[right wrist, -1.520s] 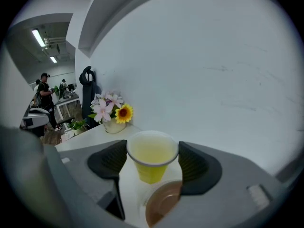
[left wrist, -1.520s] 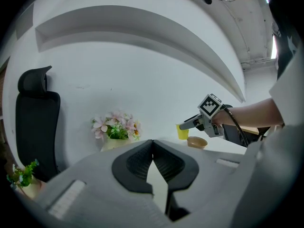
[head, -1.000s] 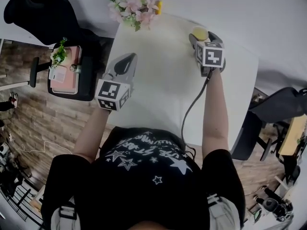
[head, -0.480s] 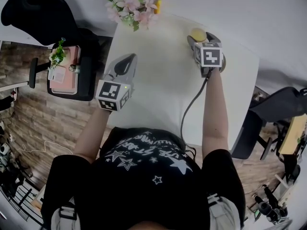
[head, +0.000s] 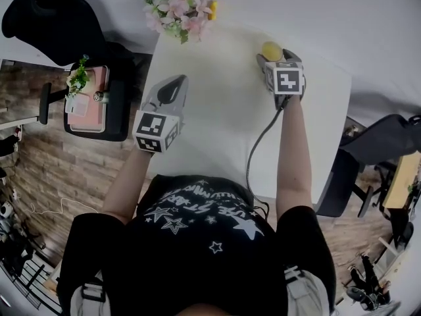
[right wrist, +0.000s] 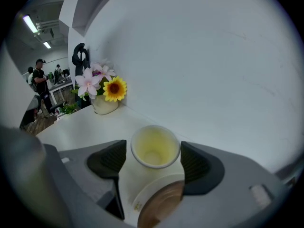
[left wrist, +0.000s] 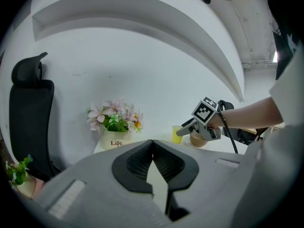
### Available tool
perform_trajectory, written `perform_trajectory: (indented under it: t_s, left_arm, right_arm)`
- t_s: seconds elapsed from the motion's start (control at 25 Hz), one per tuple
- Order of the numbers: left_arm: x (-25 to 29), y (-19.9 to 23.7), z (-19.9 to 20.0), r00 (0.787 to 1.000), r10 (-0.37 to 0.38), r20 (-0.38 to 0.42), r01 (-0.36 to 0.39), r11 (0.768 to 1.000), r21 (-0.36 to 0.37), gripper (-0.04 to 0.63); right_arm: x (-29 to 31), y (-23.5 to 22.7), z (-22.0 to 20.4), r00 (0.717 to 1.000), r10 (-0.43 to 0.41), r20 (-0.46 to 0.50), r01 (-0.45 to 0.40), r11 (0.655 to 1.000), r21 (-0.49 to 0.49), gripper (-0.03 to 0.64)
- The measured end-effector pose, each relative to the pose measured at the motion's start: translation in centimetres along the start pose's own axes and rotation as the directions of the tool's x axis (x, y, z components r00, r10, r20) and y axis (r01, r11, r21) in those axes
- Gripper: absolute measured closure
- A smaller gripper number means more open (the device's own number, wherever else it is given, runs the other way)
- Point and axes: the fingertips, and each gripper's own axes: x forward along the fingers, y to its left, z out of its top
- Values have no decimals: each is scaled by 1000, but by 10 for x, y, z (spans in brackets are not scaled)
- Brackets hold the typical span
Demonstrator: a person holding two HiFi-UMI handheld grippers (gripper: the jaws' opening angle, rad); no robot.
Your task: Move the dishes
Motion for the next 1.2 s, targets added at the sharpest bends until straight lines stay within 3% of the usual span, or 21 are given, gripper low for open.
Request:
perform_trajectory:
  t_s: [0.36, 0.72, 0.88, 1.0, 1.2]
  left_arm:
    - [-14, -2, 7, 999, -34, 25, 34, 999, 0, 584]
    - [-21, -21, 9, 997, -72, 31, 71, 997, 16, 584]
    - [-22, -39, 12, 996, -80, 41, 79, 997, 26, 584]
    - [-21, -54, 15, 996, -84, 40, 82, 996, 42, 584]
    - [-16, -76, 19, 997, -64, 46, 61, 997, 52, 584]
  right_arm:
    - [-37, 3, -4, 999, -41, 30, 39, 998, 45, 264]
    - [-99, -8, -21, 985, -109, 133, 90, 986, 141, 264]
    - [-115, -18, -42, 984, -127, 128, 105, 980, 168, 314]
    - [-123, -33, -56, 979, -150, 136, 120, 971, 206, 454]
    - [-125, -58, -76, 982, -141, 123, 107, 962, 253, 459]
